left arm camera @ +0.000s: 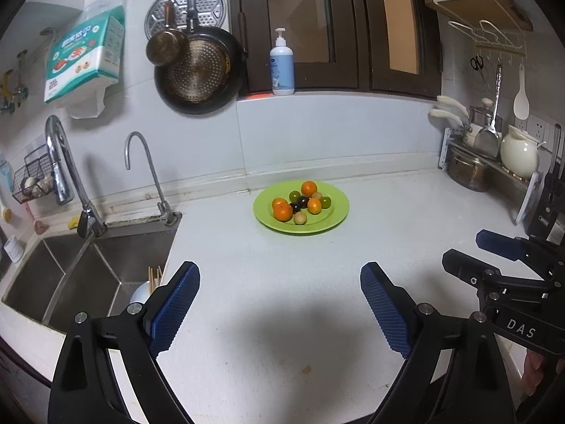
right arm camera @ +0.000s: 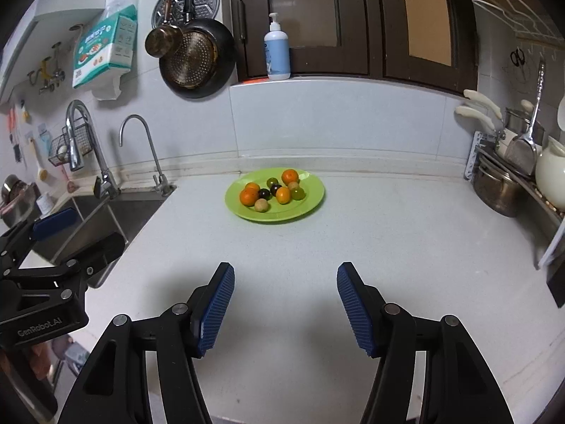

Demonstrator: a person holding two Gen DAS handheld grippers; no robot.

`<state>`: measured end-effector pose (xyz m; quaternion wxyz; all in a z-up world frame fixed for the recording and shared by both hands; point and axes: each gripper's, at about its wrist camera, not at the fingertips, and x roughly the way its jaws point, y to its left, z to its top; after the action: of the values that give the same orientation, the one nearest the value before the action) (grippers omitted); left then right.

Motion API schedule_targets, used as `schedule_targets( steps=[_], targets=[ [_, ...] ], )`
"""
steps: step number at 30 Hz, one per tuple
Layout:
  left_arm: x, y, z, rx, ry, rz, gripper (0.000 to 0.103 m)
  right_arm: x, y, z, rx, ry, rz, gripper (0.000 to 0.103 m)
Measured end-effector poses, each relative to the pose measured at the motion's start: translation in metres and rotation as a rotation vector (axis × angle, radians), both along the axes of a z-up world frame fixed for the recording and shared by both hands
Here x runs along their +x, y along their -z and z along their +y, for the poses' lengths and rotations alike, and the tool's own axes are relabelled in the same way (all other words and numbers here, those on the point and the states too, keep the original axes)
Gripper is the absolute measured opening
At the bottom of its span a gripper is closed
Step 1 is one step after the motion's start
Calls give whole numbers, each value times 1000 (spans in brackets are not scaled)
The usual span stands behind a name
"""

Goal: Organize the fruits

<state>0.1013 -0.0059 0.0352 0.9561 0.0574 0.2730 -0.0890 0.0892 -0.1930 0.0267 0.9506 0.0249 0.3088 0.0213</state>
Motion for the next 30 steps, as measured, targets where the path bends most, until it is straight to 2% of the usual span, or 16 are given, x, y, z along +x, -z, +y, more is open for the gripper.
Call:
schedule_targets(
  steps=[14,30],
  targets=[
    [-31,-9,2,9,-11,-36,98,-31,-10,-2,0,4,-32,62],
    [-41,-13,2,6,-22,-48,103,-39,-13,-7,-13,4,-48,62]
  ],
)
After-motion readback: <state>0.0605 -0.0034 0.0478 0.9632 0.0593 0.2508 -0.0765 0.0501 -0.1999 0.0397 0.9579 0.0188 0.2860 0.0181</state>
